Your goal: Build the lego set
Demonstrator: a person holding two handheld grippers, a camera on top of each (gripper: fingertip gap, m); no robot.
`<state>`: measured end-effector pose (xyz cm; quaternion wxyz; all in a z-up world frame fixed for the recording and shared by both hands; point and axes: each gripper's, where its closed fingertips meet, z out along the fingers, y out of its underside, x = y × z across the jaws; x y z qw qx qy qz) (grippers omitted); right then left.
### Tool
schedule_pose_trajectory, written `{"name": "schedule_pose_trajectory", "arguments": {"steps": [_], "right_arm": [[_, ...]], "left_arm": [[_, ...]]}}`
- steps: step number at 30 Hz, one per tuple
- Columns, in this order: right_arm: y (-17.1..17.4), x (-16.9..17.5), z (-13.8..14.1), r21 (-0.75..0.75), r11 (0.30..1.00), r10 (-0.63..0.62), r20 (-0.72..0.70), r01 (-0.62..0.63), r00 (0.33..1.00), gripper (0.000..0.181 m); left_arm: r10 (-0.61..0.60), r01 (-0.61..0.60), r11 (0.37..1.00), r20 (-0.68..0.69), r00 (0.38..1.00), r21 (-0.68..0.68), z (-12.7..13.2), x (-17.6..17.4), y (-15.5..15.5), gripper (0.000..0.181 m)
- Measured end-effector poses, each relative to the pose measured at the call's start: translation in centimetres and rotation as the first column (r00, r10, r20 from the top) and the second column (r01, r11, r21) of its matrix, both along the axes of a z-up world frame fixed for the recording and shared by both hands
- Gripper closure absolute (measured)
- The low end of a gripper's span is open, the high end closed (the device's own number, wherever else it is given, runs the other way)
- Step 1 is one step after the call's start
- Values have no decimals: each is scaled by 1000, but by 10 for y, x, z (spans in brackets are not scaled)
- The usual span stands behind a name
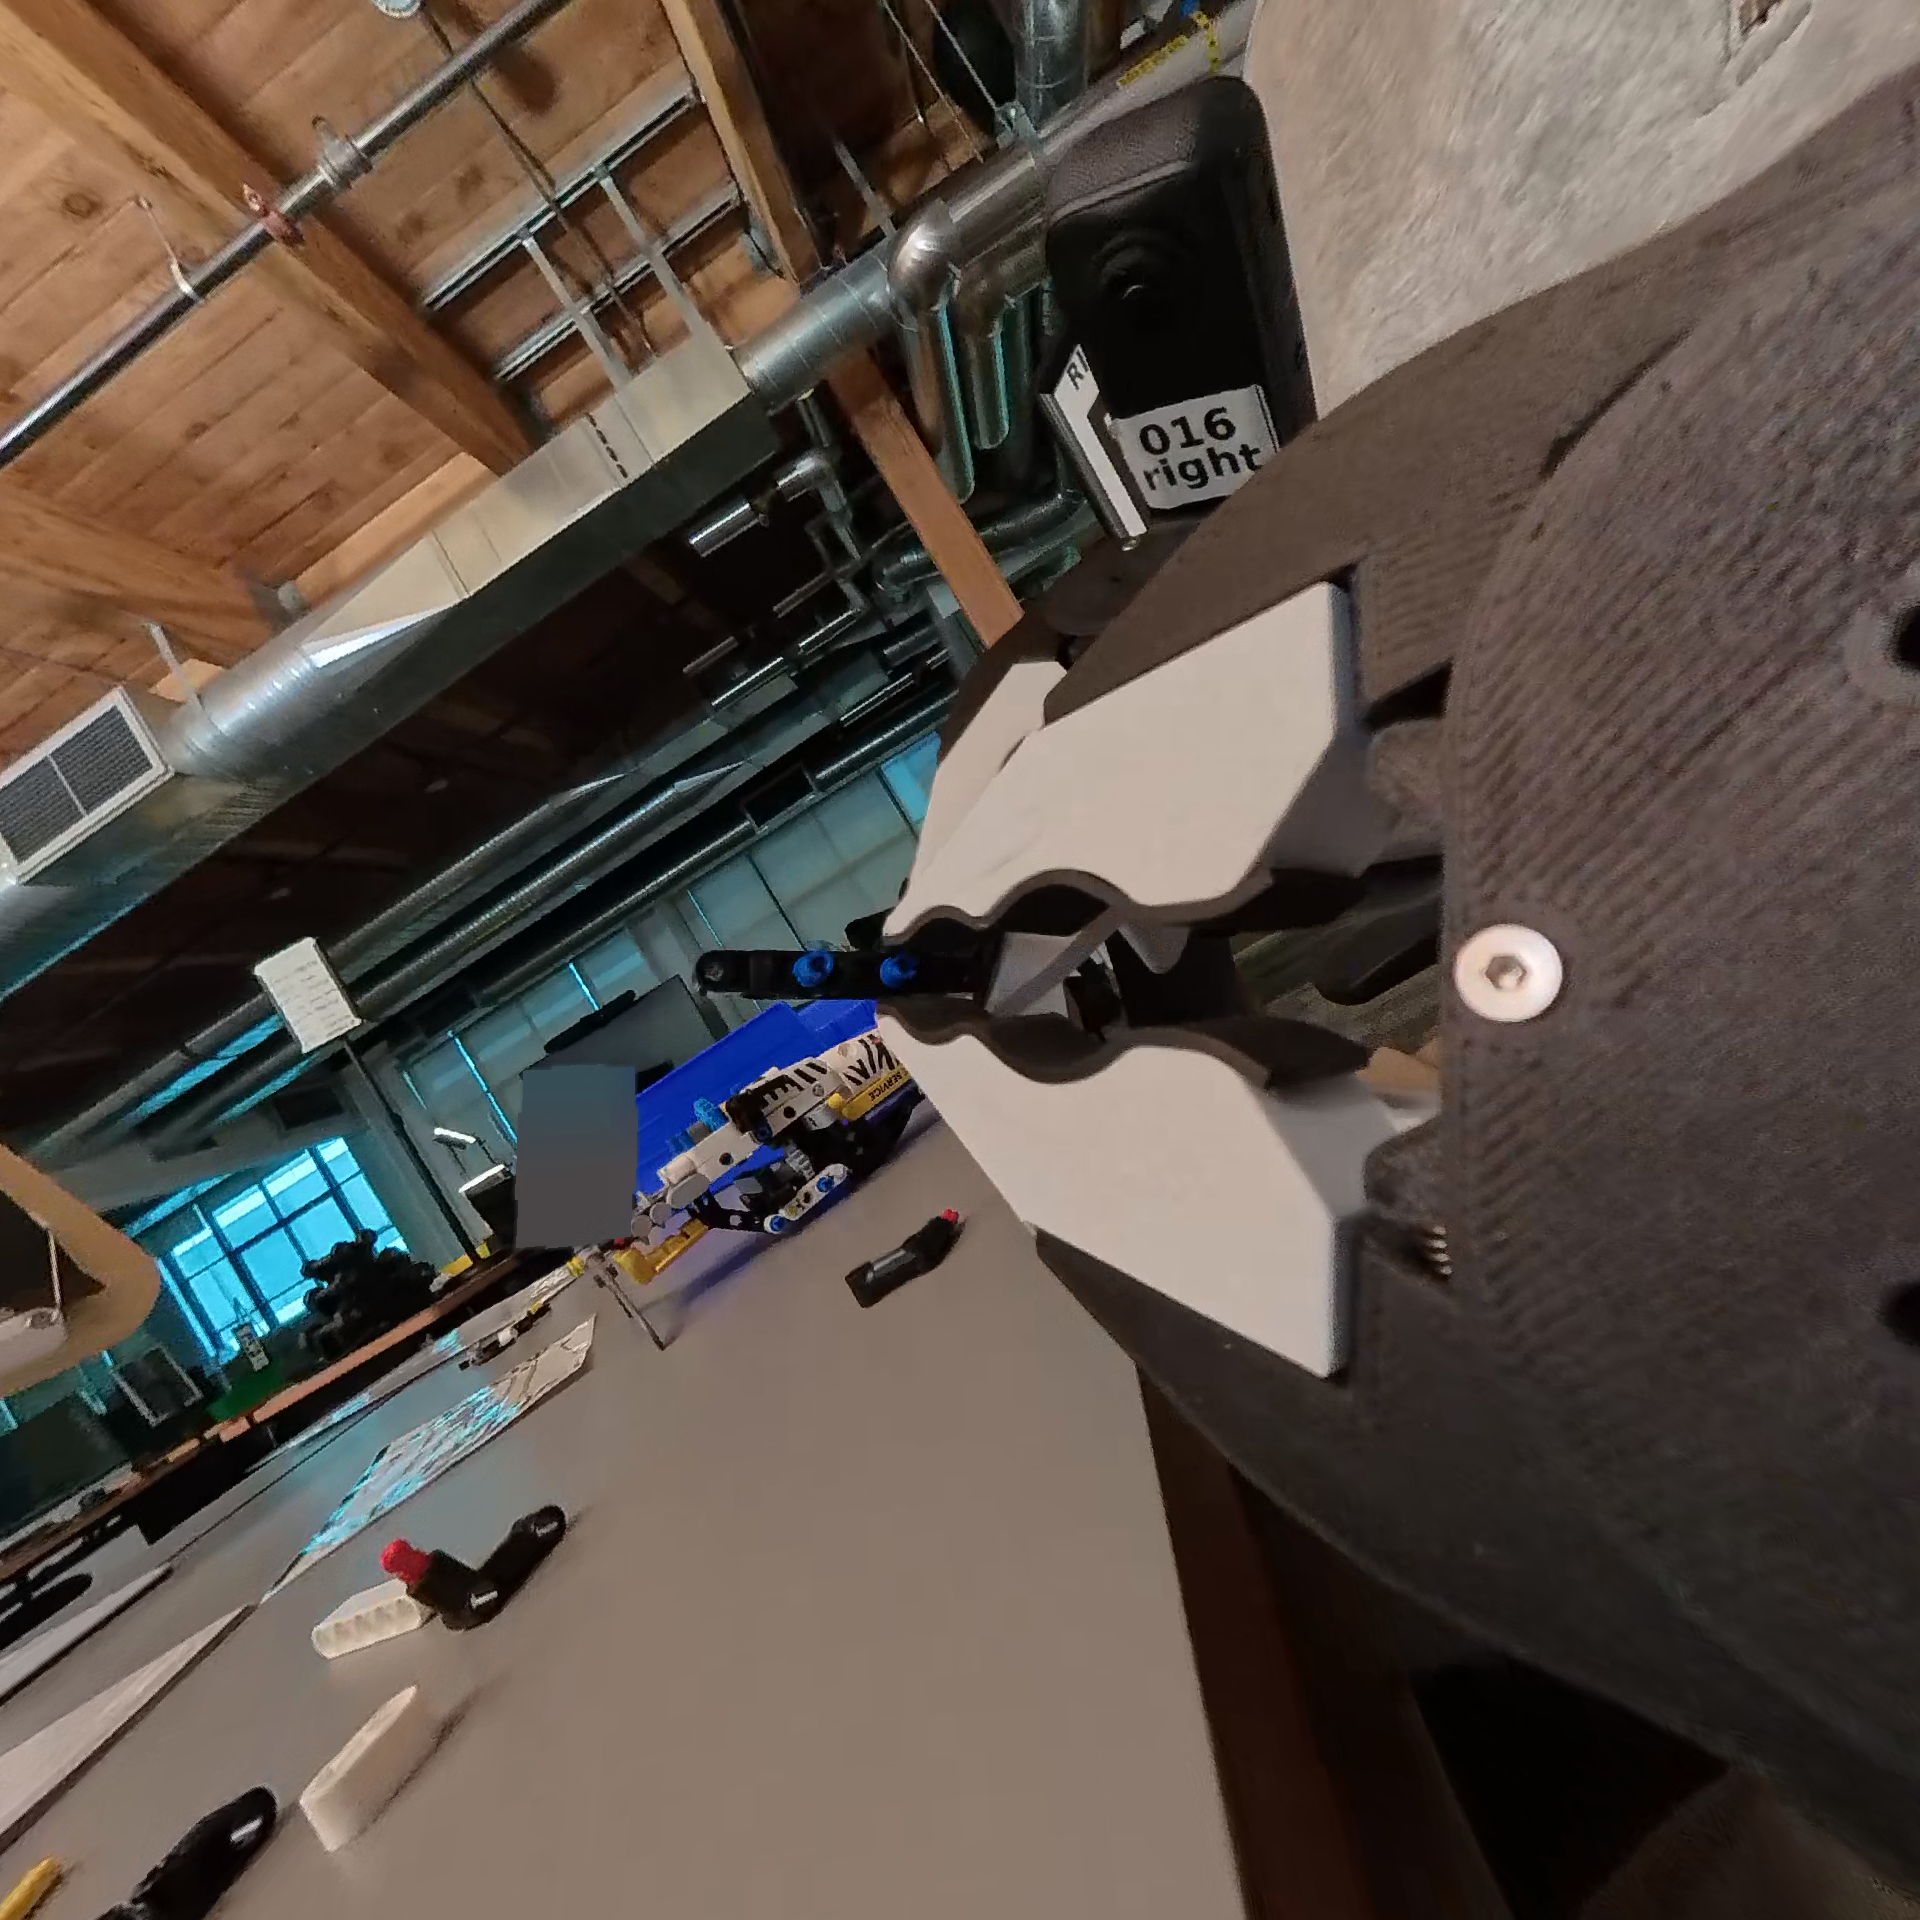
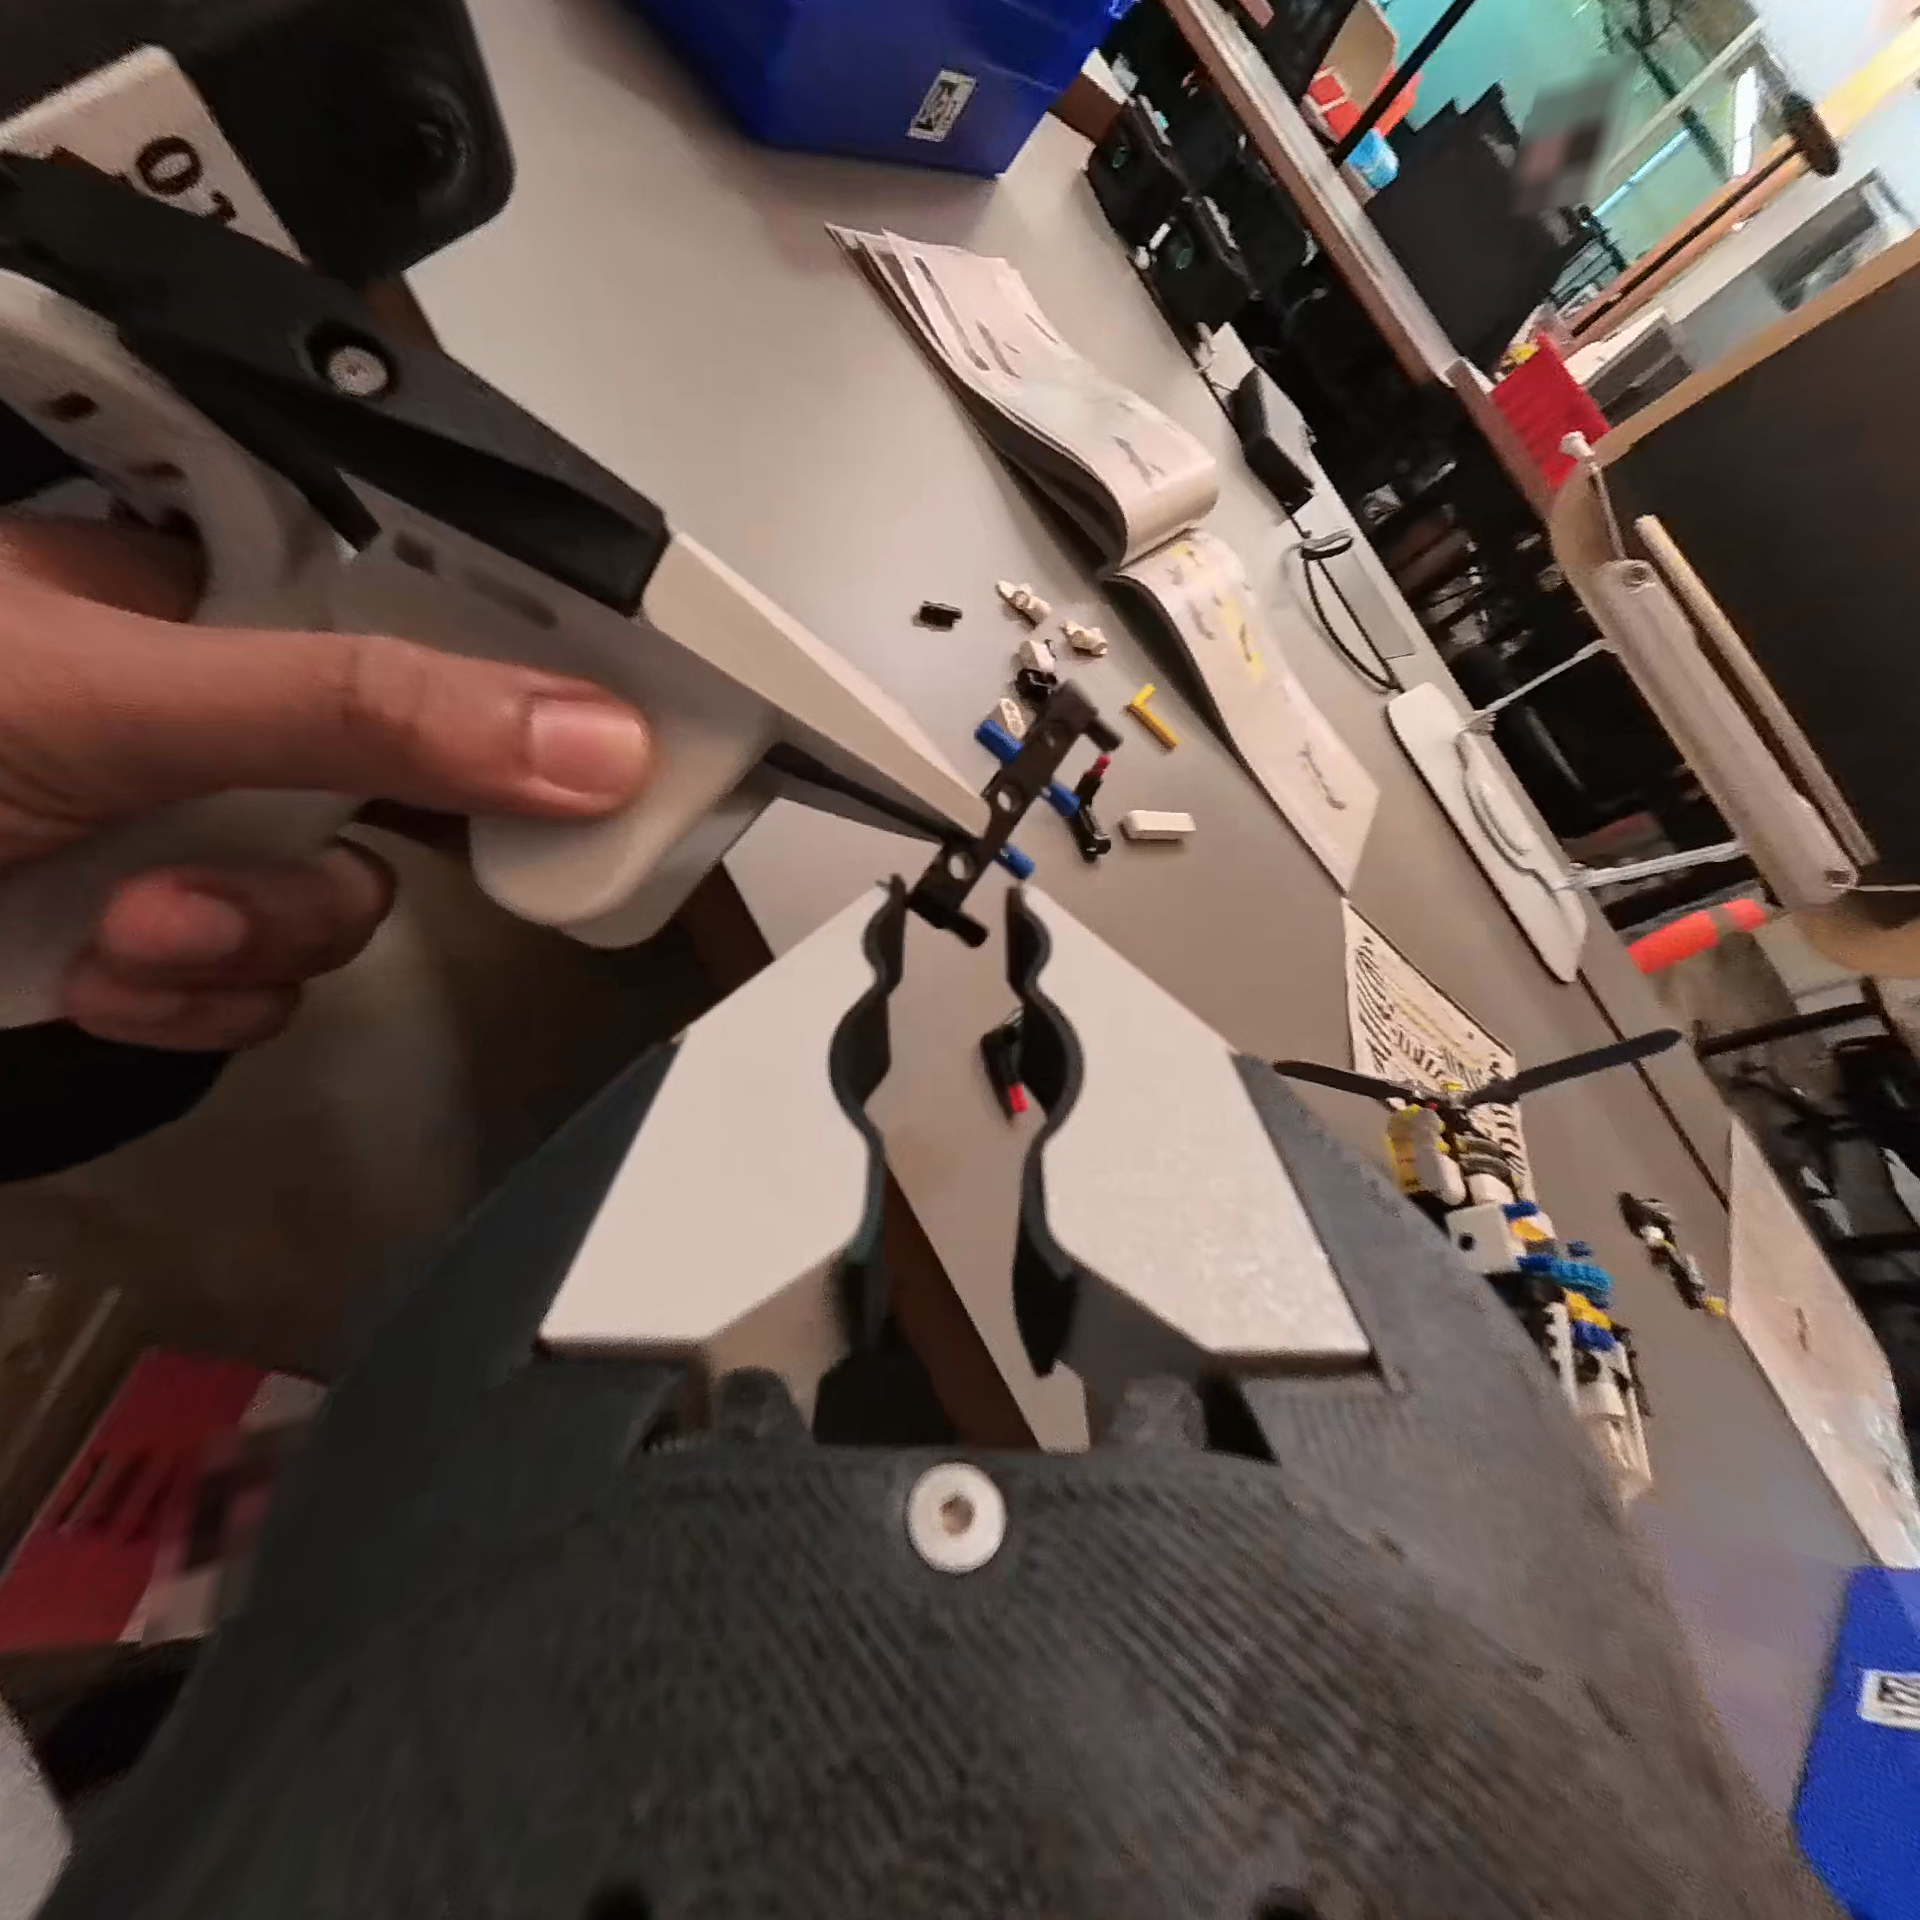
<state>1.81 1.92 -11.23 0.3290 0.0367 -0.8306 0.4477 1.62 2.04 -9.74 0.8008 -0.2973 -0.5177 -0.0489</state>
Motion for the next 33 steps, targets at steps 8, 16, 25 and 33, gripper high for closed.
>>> {"name": "schedule_pose_trajectory", "arguments": {"steps": [8, 16, 25, 33], "right_arm": [[2, 7, 4, -32, 999, 30, 34, -29, 999, 170], [4, 7, 14, -234, 972, 91, 315, -16, 945, 170], [11, 9, 38, -568, 819, 394, 665, 87, 635, 170], [20, 23, 69, -780, 586, 777, 618, 219, 123, 171]], "left_arm": [[-47, 46, 999, -36, 998, -27, 7, 3, 10, 169], [-89, 89, 996, -106, 990, -8, 20, 5, 17, 156], [-114, 128, 990, -187, 976, 65, 33, 9, 18, 146], [-187, 245, 944, -256, 949, 220, 43, 15, 17, 146]]}}
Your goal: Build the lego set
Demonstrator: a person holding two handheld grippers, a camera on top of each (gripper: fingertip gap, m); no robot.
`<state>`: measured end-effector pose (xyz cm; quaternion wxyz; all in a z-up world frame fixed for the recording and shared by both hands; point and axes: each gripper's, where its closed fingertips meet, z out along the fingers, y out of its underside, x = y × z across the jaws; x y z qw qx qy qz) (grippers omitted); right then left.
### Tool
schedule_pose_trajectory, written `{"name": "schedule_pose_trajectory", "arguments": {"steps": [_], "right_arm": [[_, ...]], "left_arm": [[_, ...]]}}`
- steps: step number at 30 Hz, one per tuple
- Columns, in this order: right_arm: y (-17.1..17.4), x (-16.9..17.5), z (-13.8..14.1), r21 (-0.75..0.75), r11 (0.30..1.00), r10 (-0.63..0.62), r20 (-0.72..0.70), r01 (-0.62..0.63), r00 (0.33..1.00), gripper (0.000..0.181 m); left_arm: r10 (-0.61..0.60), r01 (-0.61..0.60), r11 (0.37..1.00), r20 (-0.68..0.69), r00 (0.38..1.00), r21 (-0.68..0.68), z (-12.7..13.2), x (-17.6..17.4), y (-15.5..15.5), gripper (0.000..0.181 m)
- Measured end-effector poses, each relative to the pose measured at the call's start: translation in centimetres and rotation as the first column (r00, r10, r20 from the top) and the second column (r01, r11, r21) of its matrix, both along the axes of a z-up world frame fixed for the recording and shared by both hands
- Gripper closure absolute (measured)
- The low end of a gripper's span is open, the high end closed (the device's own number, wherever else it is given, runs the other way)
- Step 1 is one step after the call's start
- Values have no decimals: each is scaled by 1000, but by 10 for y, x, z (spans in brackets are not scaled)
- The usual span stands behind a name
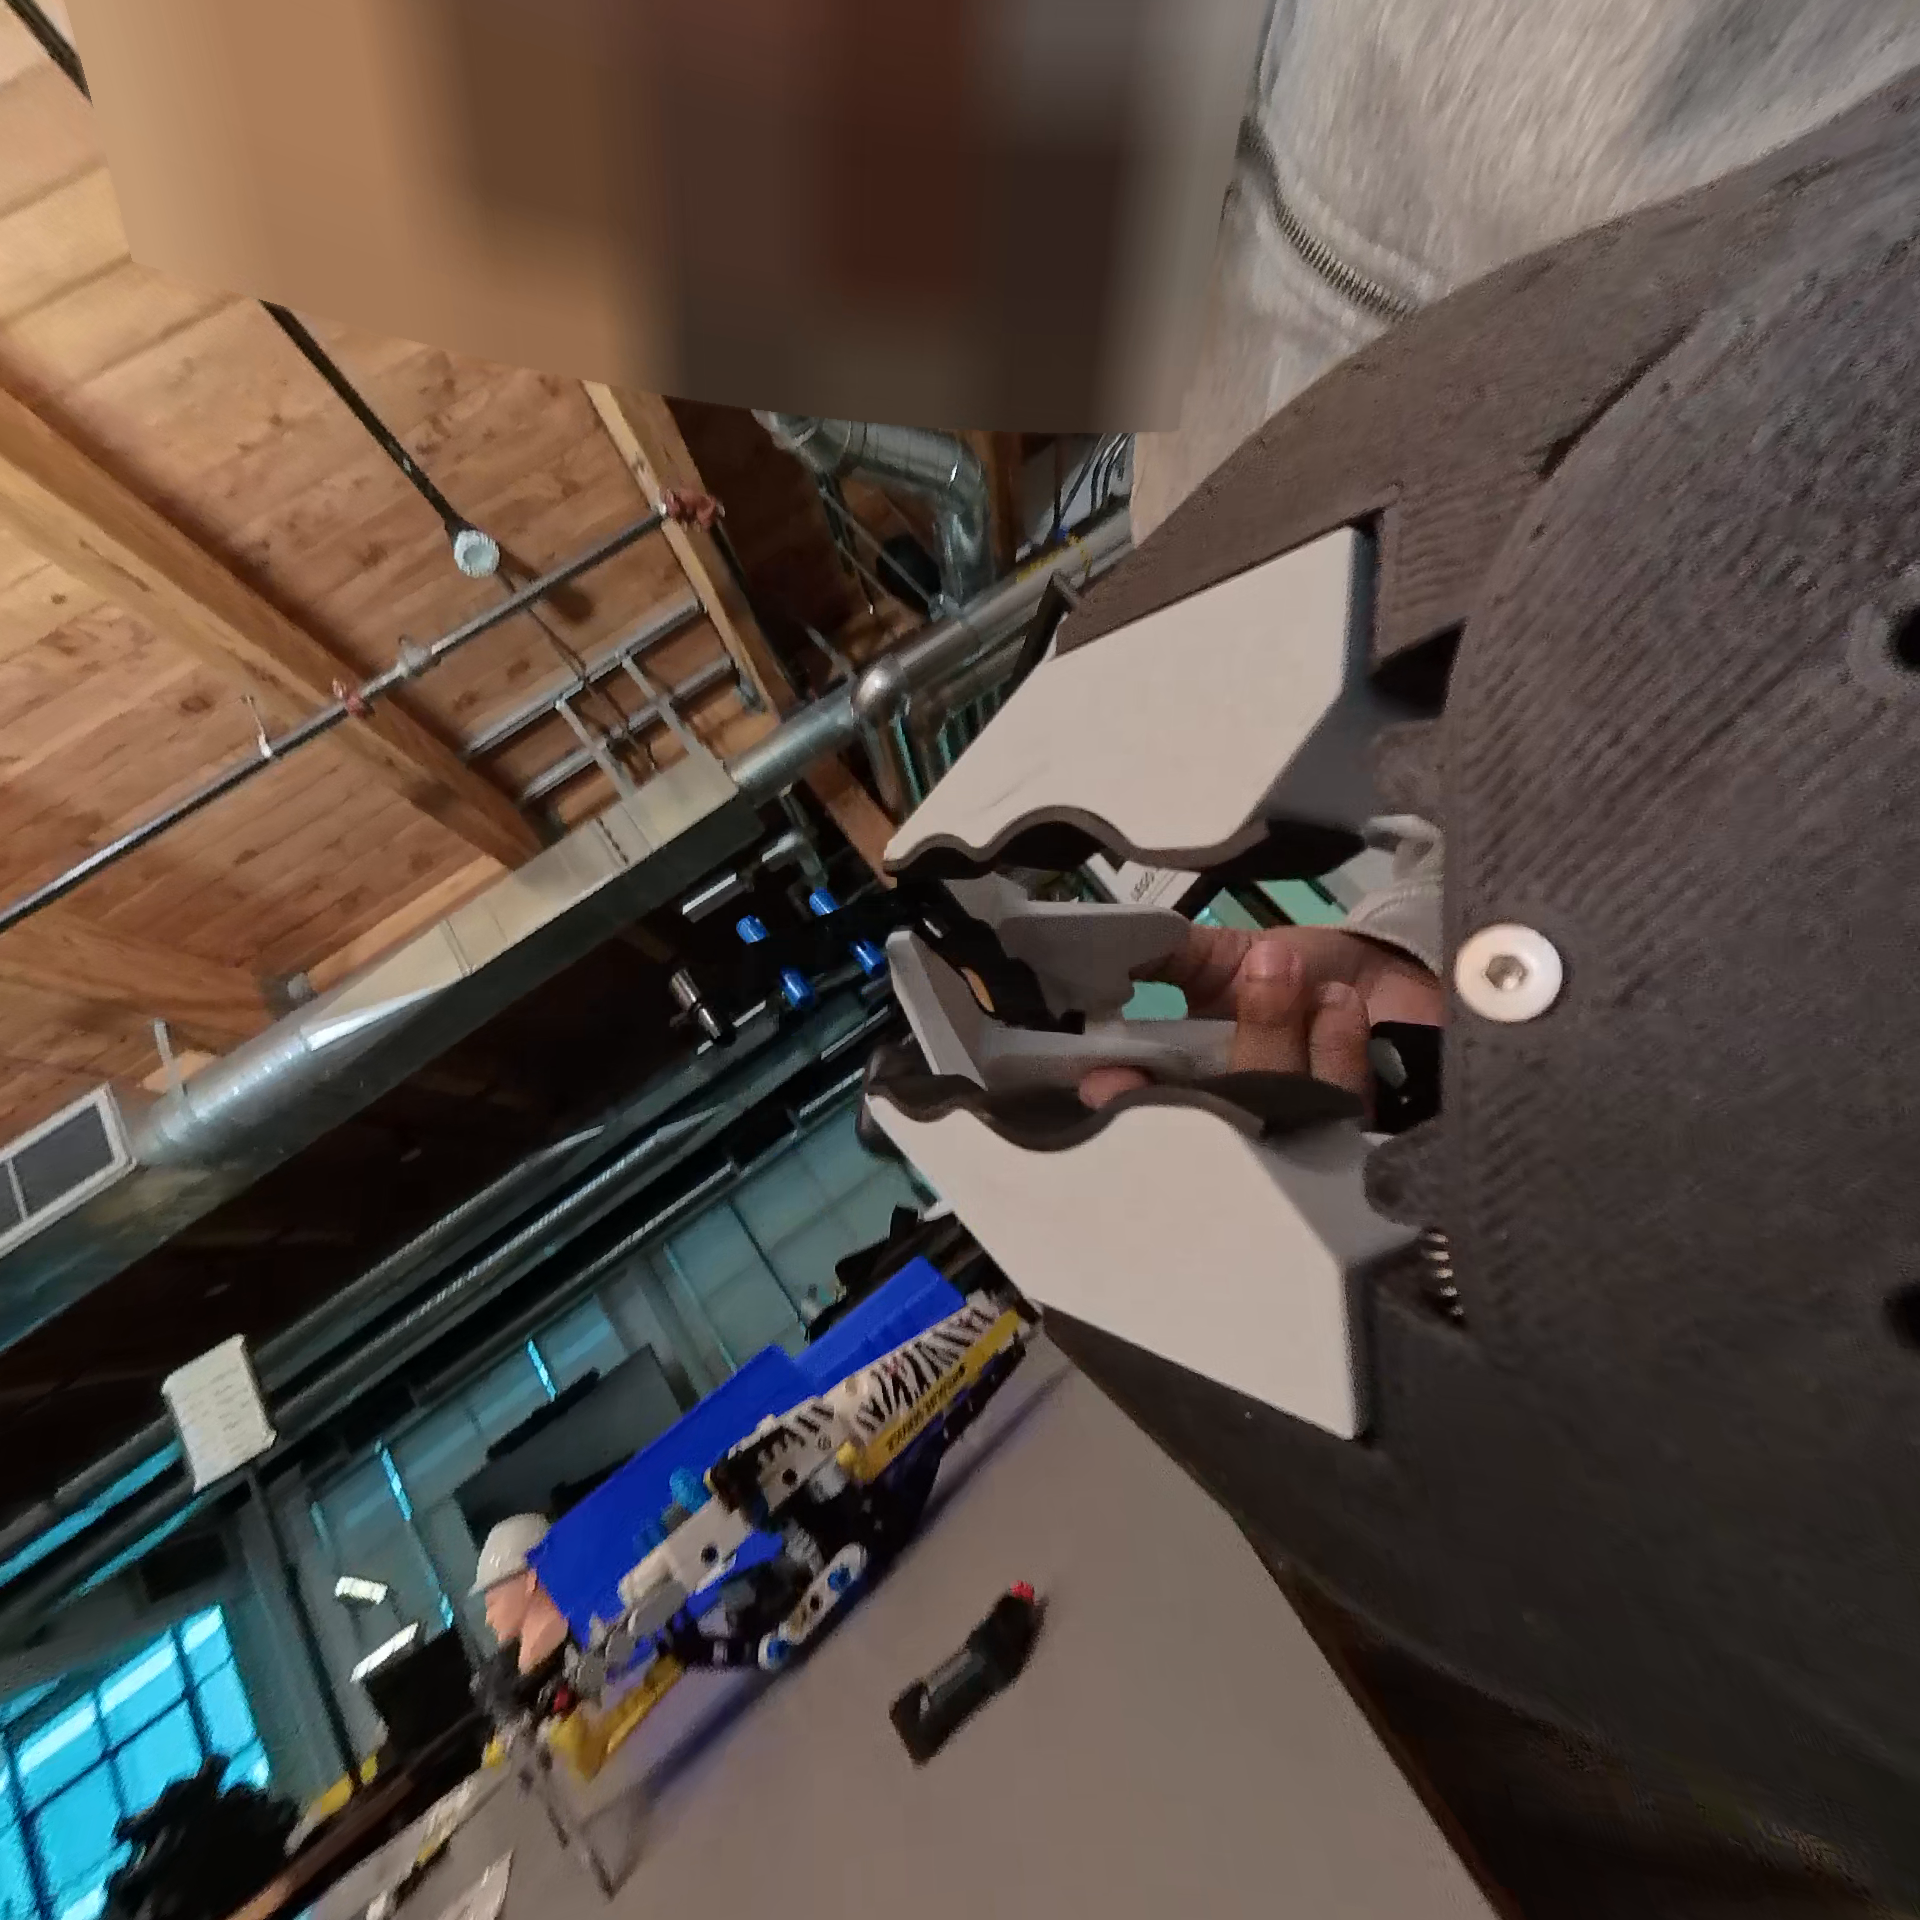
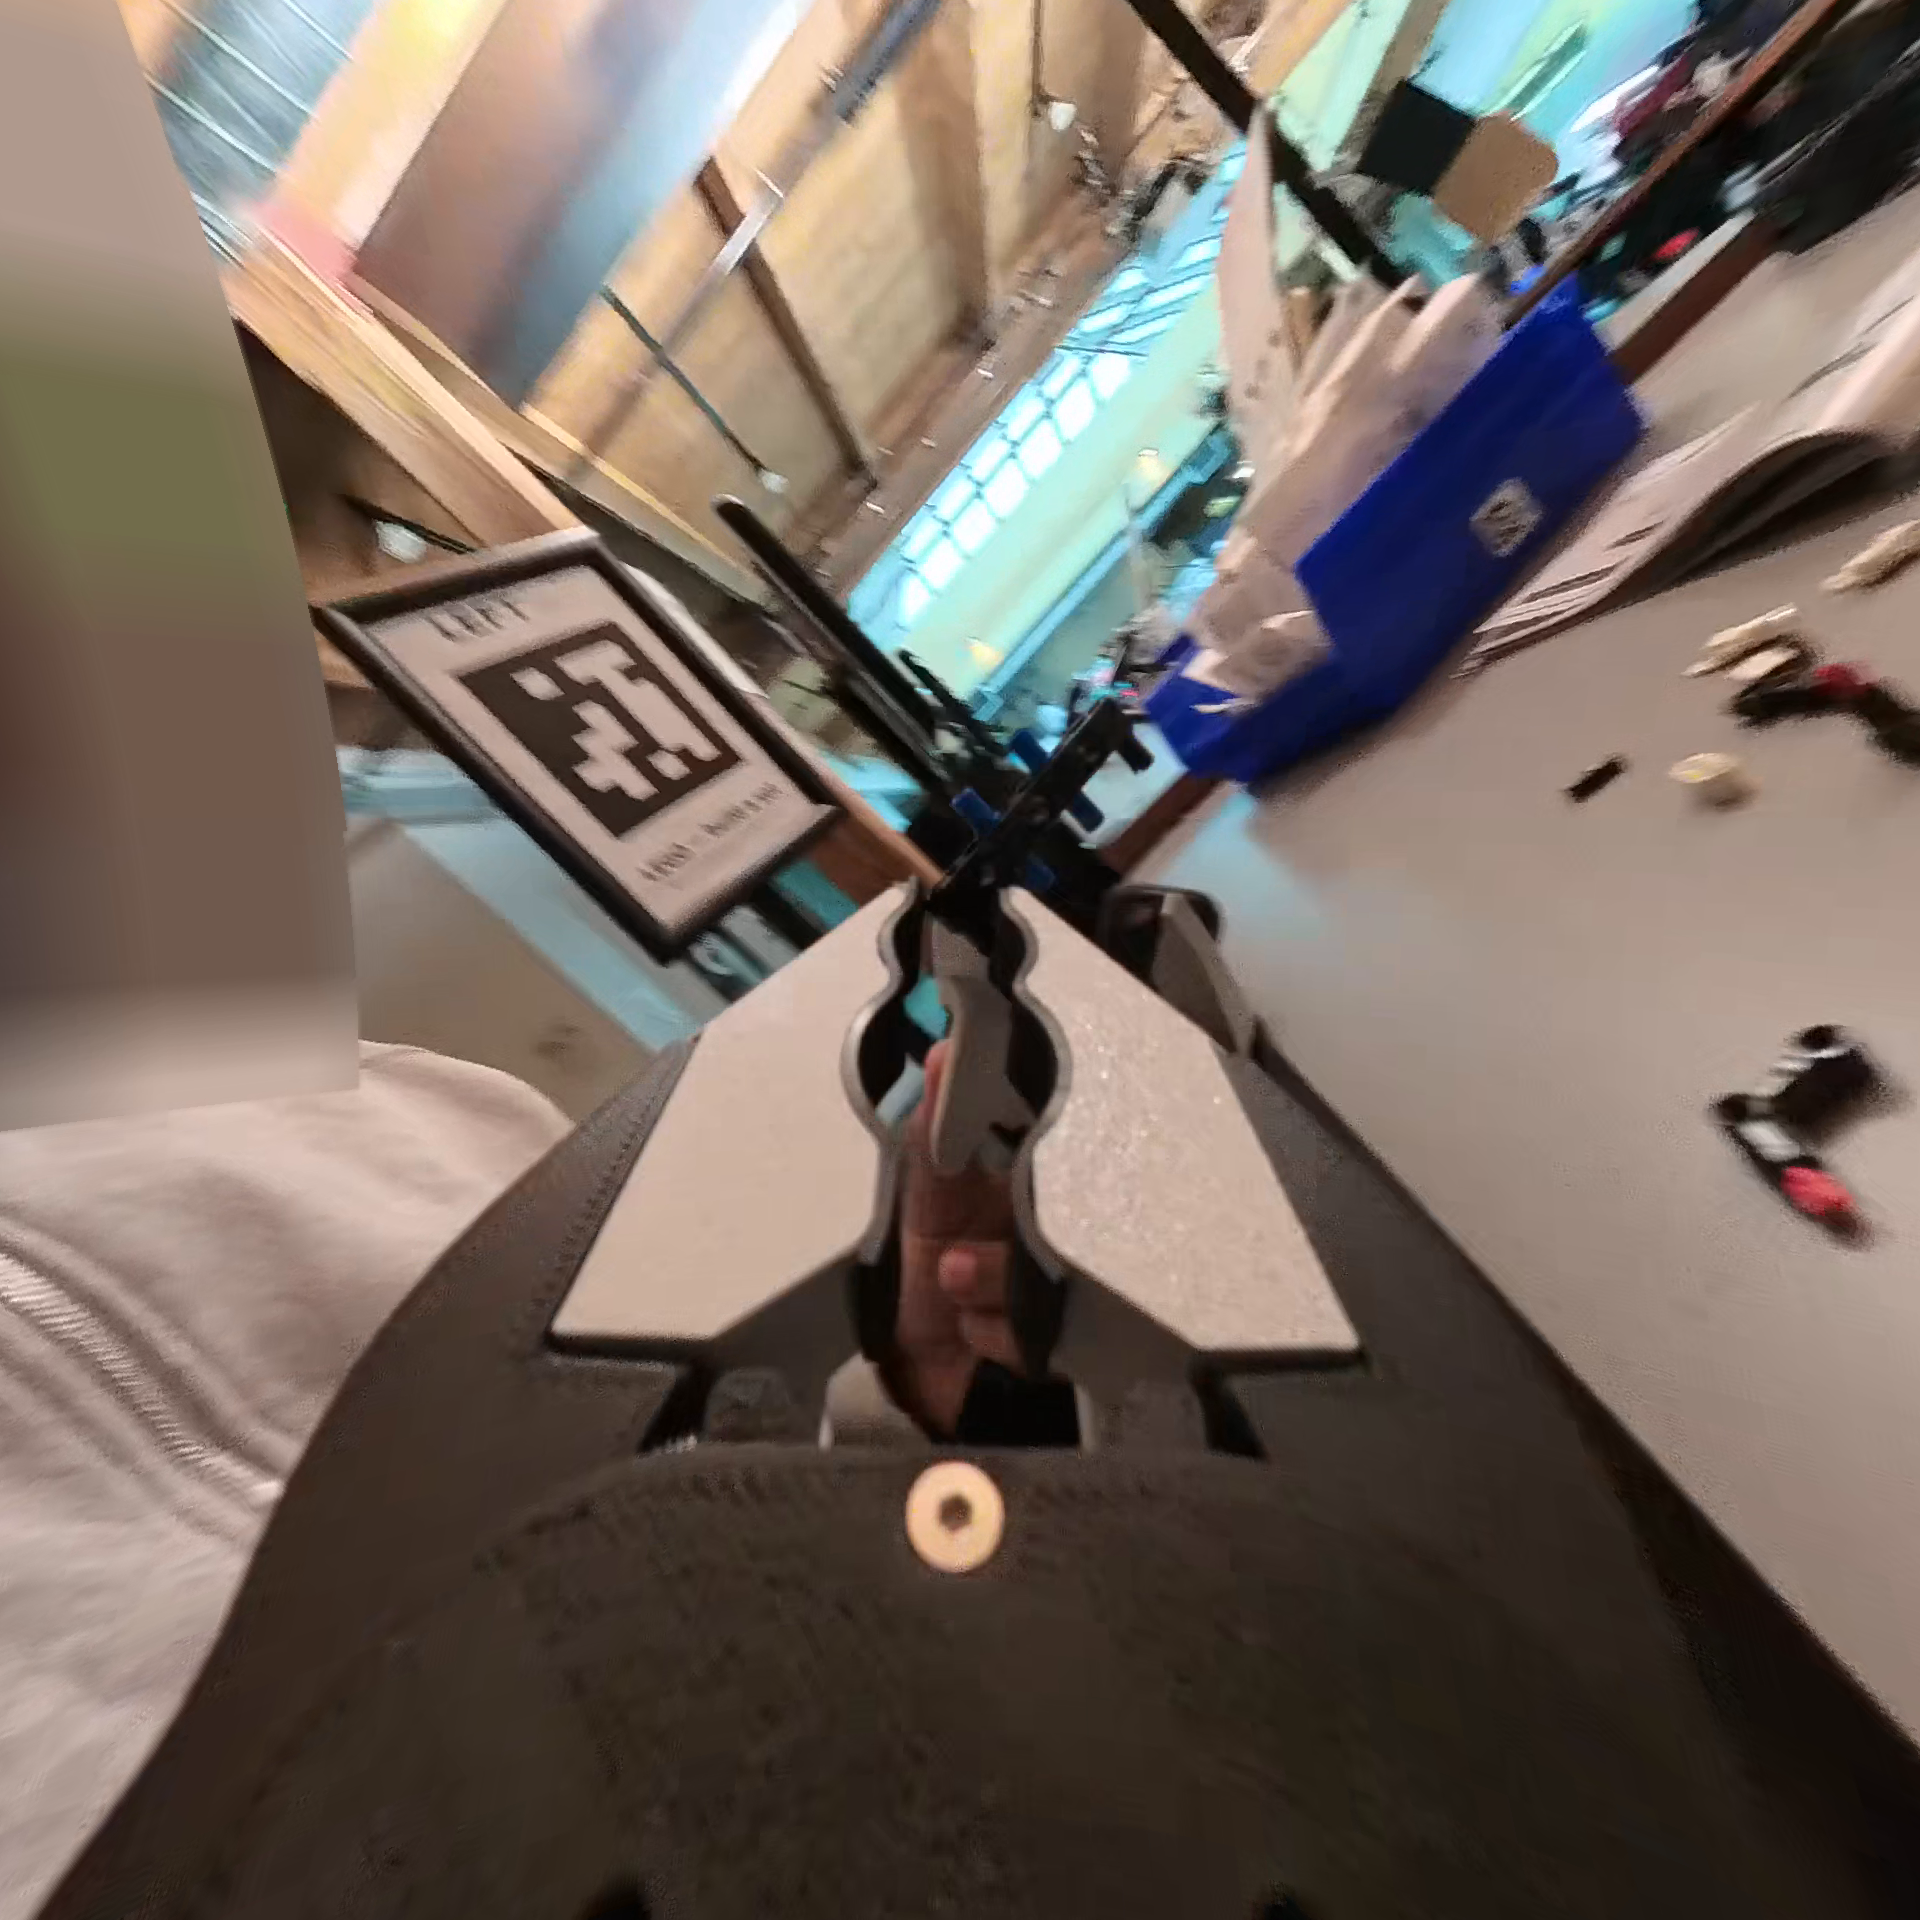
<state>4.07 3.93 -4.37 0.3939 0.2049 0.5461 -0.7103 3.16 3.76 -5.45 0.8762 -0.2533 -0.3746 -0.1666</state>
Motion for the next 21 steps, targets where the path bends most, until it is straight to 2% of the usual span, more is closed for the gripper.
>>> {"name": "schedule_pose_trajectory", "arguments": {"steps": [3, 8, 14, 18, 21], "right_arm": [[-2, 5, 1, -47, 996, 77, 83, -73, 994, 171], [-6, 15, -2, -26, 993, 117, 66, -115, 991, 172], [-6, 15, -6, -26, 990, 143, 109, -141, 984, 171], [2, 12, -14, 36, 991, 125, 69, -127, 990, 165], [12, 0, -13, 93, 994, 58, -20, -56, 998, 164]], "left_arm": [[-14, 15, 1000, -50, 999, 16, 8, 5, 3, 148], [-24, 25, 1000, -103, 994, 10, 16, 11, 4, 168], [-35, 37, 999, -88, 996, 26, 13, 11, 1, 170], [-11, 14, 998, -54, 998, 58, 10, 7, -10, 174], [-30, 30, 999, -6, 1000, 19, 2, 4, -11, 176]]}}
